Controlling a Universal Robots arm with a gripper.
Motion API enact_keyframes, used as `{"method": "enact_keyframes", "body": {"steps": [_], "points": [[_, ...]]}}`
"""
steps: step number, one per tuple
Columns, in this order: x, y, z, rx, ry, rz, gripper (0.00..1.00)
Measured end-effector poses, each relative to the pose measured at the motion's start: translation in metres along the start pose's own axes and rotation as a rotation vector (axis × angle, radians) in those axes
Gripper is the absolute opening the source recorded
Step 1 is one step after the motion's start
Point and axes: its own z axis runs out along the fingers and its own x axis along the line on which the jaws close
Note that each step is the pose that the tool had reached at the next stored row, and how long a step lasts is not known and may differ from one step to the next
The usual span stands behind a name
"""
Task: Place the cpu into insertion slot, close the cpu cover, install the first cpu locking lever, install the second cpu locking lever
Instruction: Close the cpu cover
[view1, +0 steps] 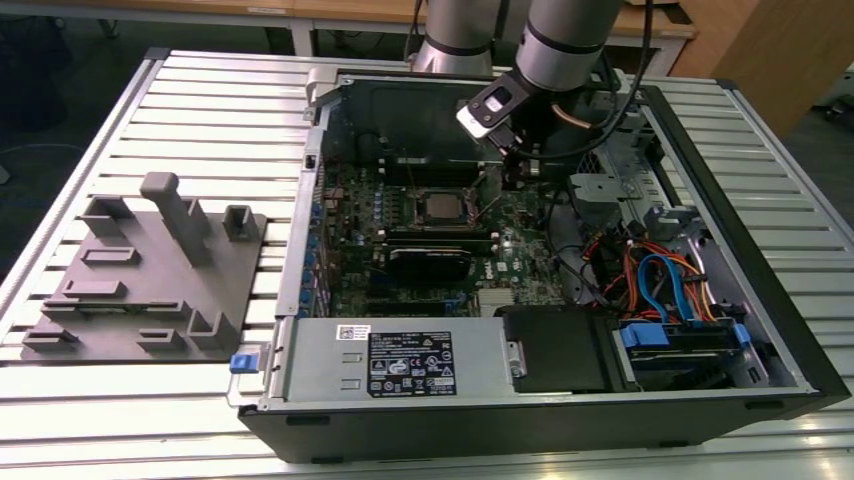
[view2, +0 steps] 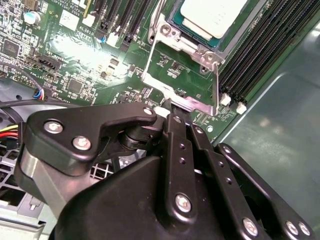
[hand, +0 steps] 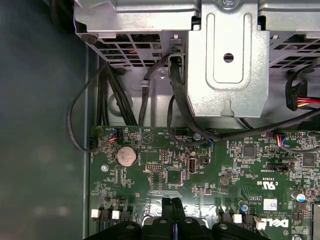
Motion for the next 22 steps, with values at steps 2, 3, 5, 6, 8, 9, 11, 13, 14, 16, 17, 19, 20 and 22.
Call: {"method": "enact_keyframes", "body": {"steps": [2,3,5,6,8,9,11,13,14,16,17,19,20,22], "points": [[0.0,-0.0004,0.0001,0.0,0.0,0.0,0.11],[0.0,-0.0006,0.0001,0.0,0.0,0.0,0.11],[0.0,-0.001,0.0002,0.0,0.0,0.0,0.11],[0.0,-0.0014,0.0003,0.0,0.0,0.0,0.11],[0.0,-0.0019,0.0004,0.0,0.0001,0.0,0.11],[0.0,-0.0023,0.0005,0.0,0.0001,0.0,0.11],[0.0,-0.003,0.0006,0.0,0.0001,0.0,0.11],[0.0,-0.0037,0.0007,0.0,0.0001,0.0,0.11],[0.0,-0.0041,0.0007,0.0,0.0001,0.0,0.11],[0.0,-0.0048,0.0008,0.0,0.0,0.0,0.11],[0.0,-0.0052,0.0009,0.0,0.0001,0.0,0.11],[-0.0001,-0.0062,0.001,0.0,0.0001,0.0,0.11],[-0.0001,-0.0067,0.001,0.0,0.0,0.0,0.11],[-0.0001,-0.0078,0.0011,0.0,0.0001,0.0,0.11]]}}
